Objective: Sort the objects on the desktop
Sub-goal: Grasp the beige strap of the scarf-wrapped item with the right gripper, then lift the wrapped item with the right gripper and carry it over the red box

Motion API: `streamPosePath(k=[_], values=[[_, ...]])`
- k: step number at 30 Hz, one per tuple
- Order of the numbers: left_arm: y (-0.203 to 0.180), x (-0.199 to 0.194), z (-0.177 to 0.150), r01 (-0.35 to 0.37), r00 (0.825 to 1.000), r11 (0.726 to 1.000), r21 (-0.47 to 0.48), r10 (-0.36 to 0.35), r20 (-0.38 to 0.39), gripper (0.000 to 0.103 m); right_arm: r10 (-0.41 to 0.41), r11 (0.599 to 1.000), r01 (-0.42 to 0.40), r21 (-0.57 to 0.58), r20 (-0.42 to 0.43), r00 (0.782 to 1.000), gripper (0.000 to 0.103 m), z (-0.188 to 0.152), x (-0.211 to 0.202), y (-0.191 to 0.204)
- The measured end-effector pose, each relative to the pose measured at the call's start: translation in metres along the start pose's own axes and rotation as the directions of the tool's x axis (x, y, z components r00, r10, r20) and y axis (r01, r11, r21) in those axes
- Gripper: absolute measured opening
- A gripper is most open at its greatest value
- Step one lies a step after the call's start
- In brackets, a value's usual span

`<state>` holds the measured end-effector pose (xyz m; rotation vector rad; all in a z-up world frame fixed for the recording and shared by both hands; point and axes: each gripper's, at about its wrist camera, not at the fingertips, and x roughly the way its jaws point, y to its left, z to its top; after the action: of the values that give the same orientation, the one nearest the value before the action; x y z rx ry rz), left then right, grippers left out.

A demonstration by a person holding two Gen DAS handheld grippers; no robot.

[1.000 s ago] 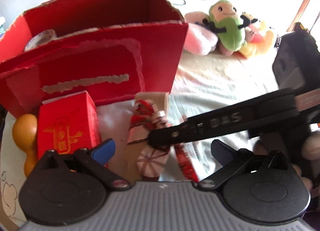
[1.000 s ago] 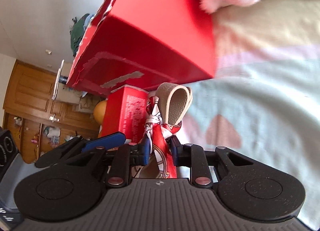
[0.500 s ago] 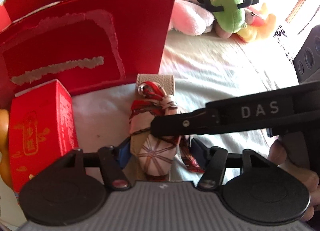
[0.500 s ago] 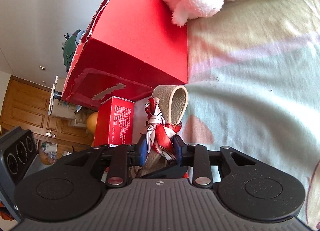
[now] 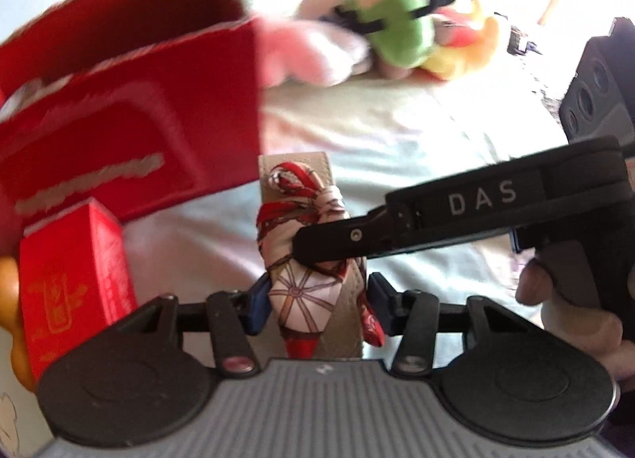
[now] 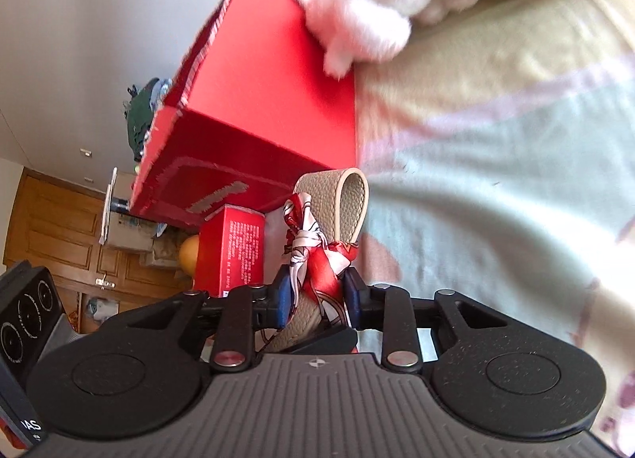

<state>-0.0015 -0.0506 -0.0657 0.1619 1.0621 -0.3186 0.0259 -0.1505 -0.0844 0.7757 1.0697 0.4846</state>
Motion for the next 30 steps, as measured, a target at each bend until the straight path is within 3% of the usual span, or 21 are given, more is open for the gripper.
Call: streamPosePath(k=[8,14,24,30], values=[[-0.035,-0.033,0.031,0.071,0.991,0.993,0.096,-0.081,0.103,0.052,-0.017,1.0,0.019,-0.018,0.151,0.988,0.03,0.007,-0.06,0.012],[-0.047,-0.064,0.06,0.06,0.975,0.988,0.143,-0.089,0.204,0.052,-0.002,0.995,0.025,-0.094,0.239,0.971,0.03,0.027,-0.086,0.04],[0.006,-0.116,0.114,-0.006,0.942,0.991,0.137,-0.04,0.333,0.052,0.053,0.963,0.027,-0.27,0.285,0.957,0.03,0.086,-0.068,0.121],[0.061,-0.12,0.133,-0.052,0.943,0.994,0.1,0.016,0.333,0.052,0.062,0.949,0.017,-0.314,0.237,0.97,0.03,0.119,-0.02,0.158]])
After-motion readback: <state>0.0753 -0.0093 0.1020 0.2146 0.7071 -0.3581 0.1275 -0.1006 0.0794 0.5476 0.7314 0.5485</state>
